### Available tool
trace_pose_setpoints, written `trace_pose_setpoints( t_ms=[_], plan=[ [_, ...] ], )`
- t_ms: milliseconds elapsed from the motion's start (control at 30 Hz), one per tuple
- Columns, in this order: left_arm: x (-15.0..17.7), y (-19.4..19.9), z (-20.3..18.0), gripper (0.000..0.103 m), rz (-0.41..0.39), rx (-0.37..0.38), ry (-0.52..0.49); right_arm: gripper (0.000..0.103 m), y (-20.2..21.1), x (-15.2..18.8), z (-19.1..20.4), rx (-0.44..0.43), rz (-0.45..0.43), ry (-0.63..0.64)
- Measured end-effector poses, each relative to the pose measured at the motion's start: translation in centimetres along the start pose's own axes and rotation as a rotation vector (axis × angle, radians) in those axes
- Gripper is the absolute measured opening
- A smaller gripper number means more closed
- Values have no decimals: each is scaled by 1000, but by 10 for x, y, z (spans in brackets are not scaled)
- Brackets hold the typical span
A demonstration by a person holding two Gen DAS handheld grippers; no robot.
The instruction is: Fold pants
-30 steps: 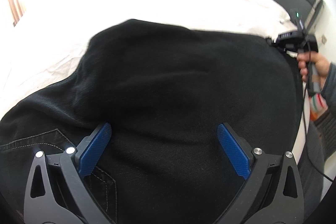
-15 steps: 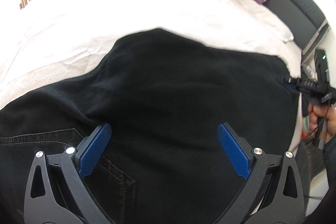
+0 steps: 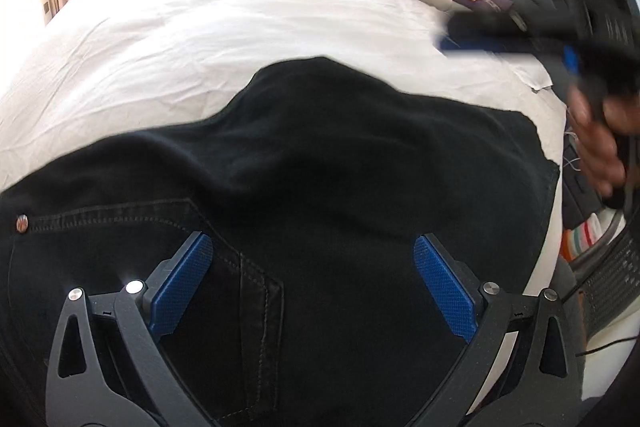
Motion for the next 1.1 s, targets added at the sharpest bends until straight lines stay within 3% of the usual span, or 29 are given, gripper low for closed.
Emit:
trace_pose_setpoints(
  t_ms=[67, 133, 267, 333, 367, 400, 467, 633, 667, 700, 733, 800, 867, 900, 933, 1033, 1100],
  plan=[
    [13, 1, 2, 102, -3, 3, -2, 65, -38, -24, 27, -5, 53, 155],
    [23, 0, 1, 102, -13, -6, -21, 65, -72, -40, 36, -42, 141, 227],
    [28, -10, -3, 102, 1, -36, -40, 65, -123, -30, 26, -5, 360, 319],
    [30, -13, -4, 102, 8, -47, -48, 57, -145, -14, 16, 18, 464, 360],
    [31, -14, -5, 102, 12, -49, -50, 39, -151, -10, 15, 27, 485, 378],
    [32, -16, -7, 102, 15, -49, -51, 24, -153, -8, 15, 21, 484, 381],
    [34, -17, -8, 102, 19, -50, -51, 12, -154, -13, 11, 15, 444, 341],
    [39, -24, -16, 102, 39, -59, -54, 5, -156, -15, -5, 124, 362, 291],
    [39, -25, -16, 102, 42, -55, -48, 0, -156, -19, -10, 150, 341, 271],
    [40, -26, -16, 102, 43, -50, -45, 0, -152, -23, -20, 204, 310, 241],
    [40, -25, -16, 102, 42, -44, -41, 0, -144, -29, -38, 291, 269, 193],
    [40, -23, -17, 101, 37, -38, -41, 3, -115, -37, -71, 359, 183, 26],
    [31, -11, -16, 87, 24, -27, -9, 3, -86, -36, -63, 292, 107, -9],
    [25, -5, -19, 66, 15, 13, 16, 3, -71, -33, -45, 207, 65, 17],
    [16, 1, -26, 58, 5, 77, 37, 3, -59, -26, -27, 123, 41, 39],
    [-10, -1, -45, 58, -17, 210, 49, 4, -43, 6, 8, -50, 30, 69],
    [-21, -19, -50, 57, 7, 232, 50, 4, -54, 36, -8, -49, 79, -5]
  ],
)
Point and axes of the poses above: each gripper's, at about its wrist camera, not at the fingertips, and y roughly against the way its jaws point, z to its left, x to its underside, the point moved 7 cm from there along -y, roughly the way its jaws point, and after that the axes turned 1 degree about -z, right-handed, at the moved point
